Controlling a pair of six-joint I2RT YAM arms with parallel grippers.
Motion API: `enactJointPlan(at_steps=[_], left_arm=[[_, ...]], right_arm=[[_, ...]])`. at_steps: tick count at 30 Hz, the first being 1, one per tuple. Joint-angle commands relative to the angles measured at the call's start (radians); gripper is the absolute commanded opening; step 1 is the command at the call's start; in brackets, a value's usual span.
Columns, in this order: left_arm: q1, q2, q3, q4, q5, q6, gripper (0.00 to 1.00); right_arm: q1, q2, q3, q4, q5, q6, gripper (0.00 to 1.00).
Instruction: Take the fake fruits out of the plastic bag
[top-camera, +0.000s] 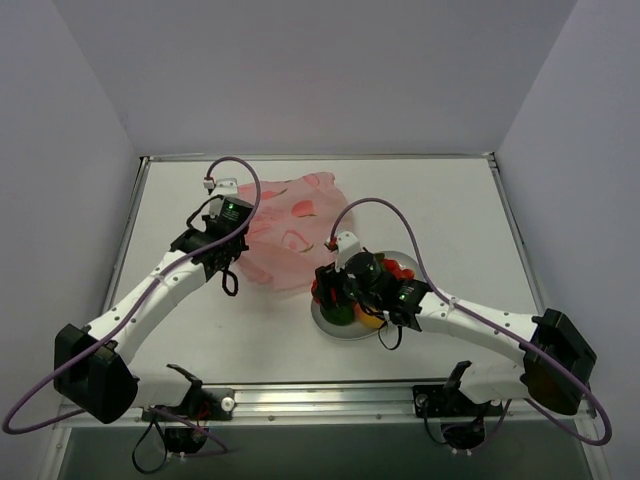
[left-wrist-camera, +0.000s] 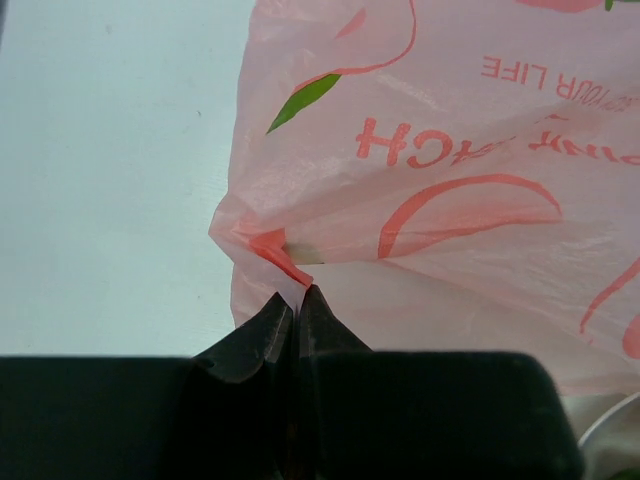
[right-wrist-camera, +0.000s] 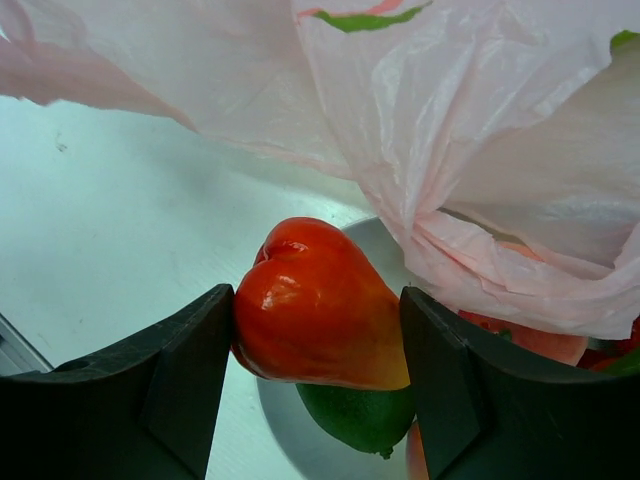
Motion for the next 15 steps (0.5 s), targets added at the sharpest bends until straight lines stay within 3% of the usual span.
enactJointPlan(at_steps=[1,6,15], left_arm=[[0.004,-0.047,0.018,-0.050,-0.101,-0.035,0.02],[0.014,-0.078,0.020,-0.065,-0.153,-0.046,0.02],[0.004,-0.098,-0.014,0.022,0.025,0.009,0.02]], right_arm=[[0.009,0.037,0.023,-0.007,0.031,-0.024,0.18],[0.007,0.063,0.034,0.014,0.025,-0.027,0.18],[0.007,0.126,0.063,0.016,0.080,-0.064,0.18]])
